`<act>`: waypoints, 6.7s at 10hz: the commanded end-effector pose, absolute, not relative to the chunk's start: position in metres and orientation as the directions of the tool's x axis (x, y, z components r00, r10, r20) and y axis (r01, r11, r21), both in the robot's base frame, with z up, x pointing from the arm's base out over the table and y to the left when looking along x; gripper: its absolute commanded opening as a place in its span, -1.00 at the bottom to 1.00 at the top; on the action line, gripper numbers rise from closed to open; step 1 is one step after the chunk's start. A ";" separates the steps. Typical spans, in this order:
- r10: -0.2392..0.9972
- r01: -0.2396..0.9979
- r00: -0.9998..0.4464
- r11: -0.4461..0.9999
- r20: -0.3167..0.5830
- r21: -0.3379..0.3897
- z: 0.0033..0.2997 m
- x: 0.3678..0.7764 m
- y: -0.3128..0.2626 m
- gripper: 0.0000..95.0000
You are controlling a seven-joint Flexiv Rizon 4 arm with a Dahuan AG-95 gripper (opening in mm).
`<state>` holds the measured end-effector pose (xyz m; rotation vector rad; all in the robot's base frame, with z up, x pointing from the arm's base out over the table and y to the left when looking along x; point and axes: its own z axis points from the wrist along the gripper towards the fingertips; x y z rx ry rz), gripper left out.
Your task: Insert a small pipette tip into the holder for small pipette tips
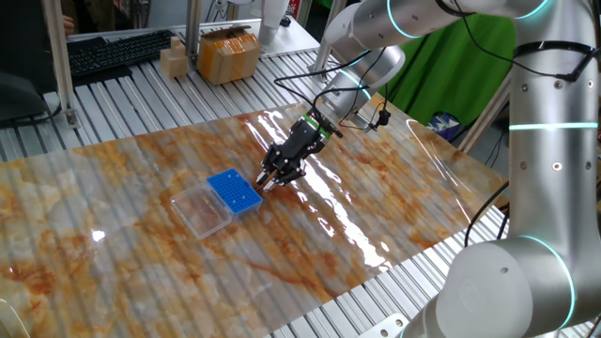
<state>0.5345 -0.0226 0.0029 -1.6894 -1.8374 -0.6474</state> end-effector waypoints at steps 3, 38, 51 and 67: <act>0.722 0.996 -0.062 0.094 0.689 -0.009 0.002 0.534 -0.022 -0.60; 0.854 0.997 -0.076 0.069 0.515 0.034 0.058 0.532 -0.004 -1.00; 0.933 0.997 -0.068 0.047 0.354 0.068 0.068 0.528 0.014 -1.00; 0.988 0.997 -0.035 0.024 0.151 0.076 0.065 0.530 0.027 -1.00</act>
